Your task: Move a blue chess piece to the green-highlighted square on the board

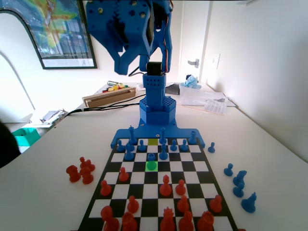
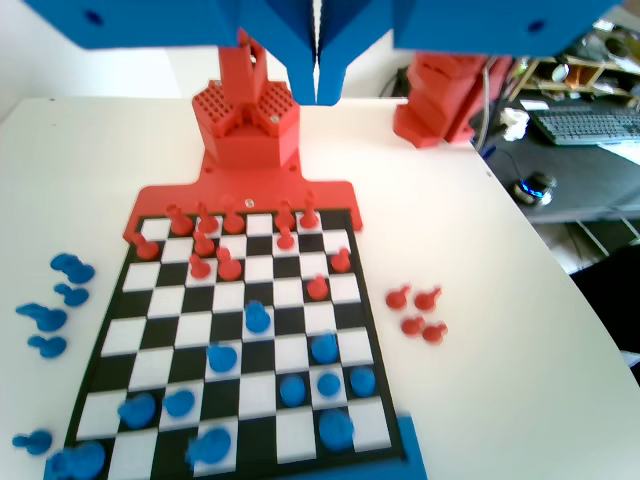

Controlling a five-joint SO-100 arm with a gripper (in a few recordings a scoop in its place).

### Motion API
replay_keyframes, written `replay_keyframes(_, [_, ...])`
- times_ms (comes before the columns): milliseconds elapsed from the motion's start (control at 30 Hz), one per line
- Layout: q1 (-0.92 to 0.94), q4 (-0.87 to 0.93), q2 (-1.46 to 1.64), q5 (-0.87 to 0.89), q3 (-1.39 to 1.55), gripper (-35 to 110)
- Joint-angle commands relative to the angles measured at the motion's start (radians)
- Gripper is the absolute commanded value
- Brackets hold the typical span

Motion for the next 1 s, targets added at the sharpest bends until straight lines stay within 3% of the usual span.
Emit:
replay_keyframes(0, [0.028,0.071,0.176,0.0,0.034,1])
replay_keyframes(533, [-0.078,0.31,0.526,-0.002,0.141,1])
replay_keyframes(967, [-0.178,0.336,0.755,-0.009,0.262,1])
